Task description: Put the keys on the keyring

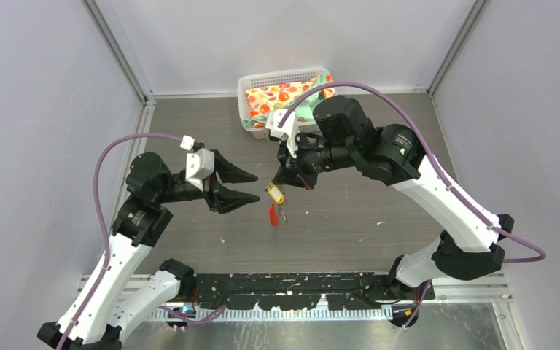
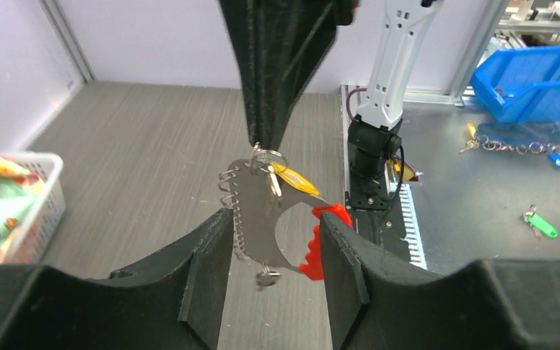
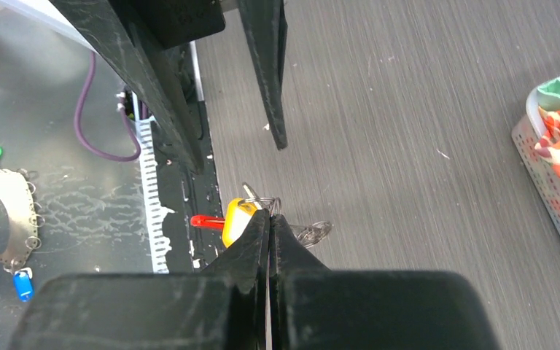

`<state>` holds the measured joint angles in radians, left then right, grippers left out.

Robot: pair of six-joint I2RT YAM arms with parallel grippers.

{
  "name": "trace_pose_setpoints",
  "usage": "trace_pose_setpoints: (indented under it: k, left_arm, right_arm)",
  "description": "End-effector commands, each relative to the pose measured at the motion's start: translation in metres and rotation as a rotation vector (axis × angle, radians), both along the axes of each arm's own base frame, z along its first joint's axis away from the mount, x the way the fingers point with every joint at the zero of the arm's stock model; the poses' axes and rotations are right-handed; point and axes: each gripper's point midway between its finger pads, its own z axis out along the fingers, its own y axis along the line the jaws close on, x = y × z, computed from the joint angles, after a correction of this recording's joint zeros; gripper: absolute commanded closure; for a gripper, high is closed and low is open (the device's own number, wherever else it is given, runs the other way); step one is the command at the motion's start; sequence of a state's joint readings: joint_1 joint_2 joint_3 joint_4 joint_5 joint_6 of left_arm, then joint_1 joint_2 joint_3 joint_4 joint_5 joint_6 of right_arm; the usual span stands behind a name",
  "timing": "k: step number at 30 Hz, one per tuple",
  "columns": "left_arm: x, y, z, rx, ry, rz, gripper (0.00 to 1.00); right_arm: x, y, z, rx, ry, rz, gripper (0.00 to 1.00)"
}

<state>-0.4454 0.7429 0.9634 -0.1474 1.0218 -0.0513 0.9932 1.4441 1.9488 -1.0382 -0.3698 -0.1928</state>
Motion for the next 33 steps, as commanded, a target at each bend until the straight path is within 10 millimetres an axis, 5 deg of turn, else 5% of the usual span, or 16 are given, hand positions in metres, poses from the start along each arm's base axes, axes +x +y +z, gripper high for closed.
trace_pose_setpoints:
  k: [1,6,9,17,23,33]
  left_arm:
    - [0.018,-0.007,0.004,-0.044,0.151,0.053,0.52]
    - [0.036,-0.012,0.004,-0.060,0.234,0.102,0.52]
    - [0.030,-0.013,0.004,-0.059,0.226,0.070,0.53]
    - [0.028,-0.012,-0.019,-0.004,0.243,0.059,0.71]
    - [0.023,-0.011,-0.022,0.003,0.242,0.051,0.53]
    - [0.003,-0.014,-0.026,0.015,0.284,-0.079,0.51]
  right_arm:
    - [0.009,-0.006,-0.007,-0.091,-0.008,-0.067,0.99]
    - [0.013,-0.002,-0.020,-0.175,-0.007,-0.103,0.99]
    - [0.014,0.000,-0.020,-0.179,0.001,-0.116,0.99]
    - [0.008,0.010,-0.016,-0.157,0.015,-0.091,0.99]
    - [0.007,0.015,-0.017,-0.154,0.034,-0.085,0.99]
    - [0.008,0.017,-0.024,-0.178,0.049,-0.089,0.99]
